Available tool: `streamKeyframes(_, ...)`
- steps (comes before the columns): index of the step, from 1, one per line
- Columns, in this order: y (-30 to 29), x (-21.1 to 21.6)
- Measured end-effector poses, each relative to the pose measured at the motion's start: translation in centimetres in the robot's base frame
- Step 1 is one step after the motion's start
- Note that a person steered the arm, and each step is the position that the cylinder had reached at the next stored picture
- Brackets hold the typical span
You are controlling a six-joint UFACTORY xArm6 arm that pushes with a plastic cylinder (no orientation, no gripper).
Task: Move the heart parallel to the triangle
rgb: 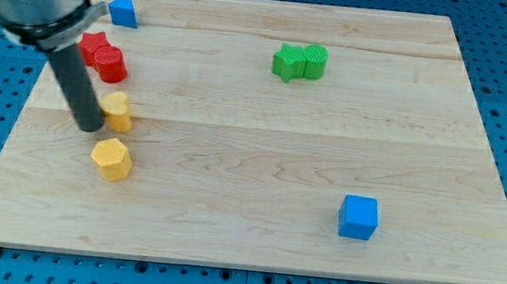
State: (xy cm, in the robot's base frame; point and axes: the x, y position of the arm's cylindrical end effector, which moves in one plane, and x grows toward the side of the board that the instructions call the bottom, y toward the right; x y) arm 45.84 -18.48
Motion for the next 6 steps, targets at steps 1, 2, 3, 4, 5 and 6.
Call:
streamKeyframes(1,2.8,-2.6)
streamKeyframes(2,6.7,-4.8)
streamKeyframes(3,7.5,-4.1)
streamKeyframes(4,9.5,-4.7)
streamKeyframes(5,10.4,-6.7)
streamKeyframes(6,13.0,-13.0)
